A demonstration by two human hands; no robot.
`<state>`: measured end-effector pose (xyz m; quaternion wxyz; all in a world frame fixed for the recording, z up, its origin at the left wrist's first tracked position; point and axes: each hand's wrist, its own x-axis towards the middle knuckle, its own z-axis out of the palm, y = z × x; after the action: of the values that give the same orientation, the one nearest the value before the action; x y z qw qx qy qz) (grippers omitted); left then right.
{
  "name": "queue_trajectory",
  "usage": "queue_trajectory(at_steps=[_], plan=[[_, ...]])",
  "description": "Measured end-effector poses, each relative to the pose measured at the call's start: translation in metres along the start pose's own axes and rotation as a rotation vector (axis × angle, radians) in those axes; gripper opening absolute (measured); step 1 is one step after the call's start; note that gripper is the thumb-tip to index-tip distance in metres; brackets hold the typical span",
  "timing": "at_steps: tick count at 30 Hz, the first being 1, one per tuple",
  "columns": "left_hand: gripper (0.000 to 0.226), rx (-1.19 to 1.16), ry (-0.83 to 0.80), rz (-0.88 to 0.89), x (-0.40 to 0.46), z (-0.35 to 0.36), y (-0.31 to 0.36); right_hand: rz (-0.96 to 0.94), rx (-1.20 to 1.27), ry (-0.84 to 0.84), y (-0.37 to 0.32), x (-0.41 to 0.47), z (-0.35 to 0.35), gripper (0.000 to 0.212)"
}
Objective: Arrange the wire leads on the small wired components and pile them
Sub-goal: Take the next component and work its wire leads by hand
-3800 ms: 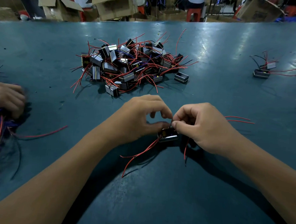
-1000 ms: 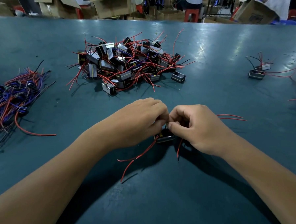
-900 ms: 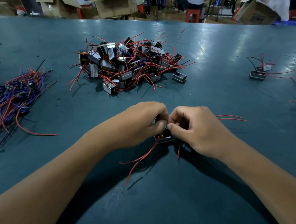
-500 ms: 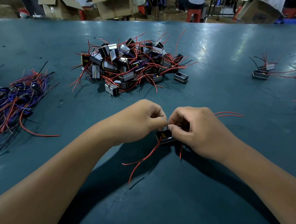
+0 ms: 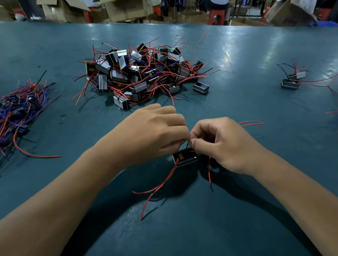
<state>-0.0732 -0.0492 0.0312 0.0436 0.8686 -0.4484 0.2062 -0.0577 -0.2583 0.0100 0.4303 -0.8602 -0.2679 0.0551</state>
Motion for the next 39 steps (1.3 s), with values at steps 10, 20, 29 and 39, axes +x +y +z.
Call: queue_trajectory(at_steps=[10,20,29,39], plan=[[0.016,-0.057,-0.009,0.03,0.001,0.0,-0.001,0.003,0.008,-0.039,0.002,0.002,-0.001,0.02],[0.004,-0.407,0.028,-0.267,0.001,0.011,0.007,-0.05,-0.016,0.029,0.001,-0.003,0.004,0.018],[0.017,-0.883,-0.113,-0.713,0.003,0.007,0.006,-0.274,-0.293,0.092,-0.006,-0.007,0.007,0.004],[0.014,-0.918,-0.206,-0.767,0.002,0.009,0.001,-0.225,-0.26,0.057,-0.004,-0.006,0.006,0.007]])
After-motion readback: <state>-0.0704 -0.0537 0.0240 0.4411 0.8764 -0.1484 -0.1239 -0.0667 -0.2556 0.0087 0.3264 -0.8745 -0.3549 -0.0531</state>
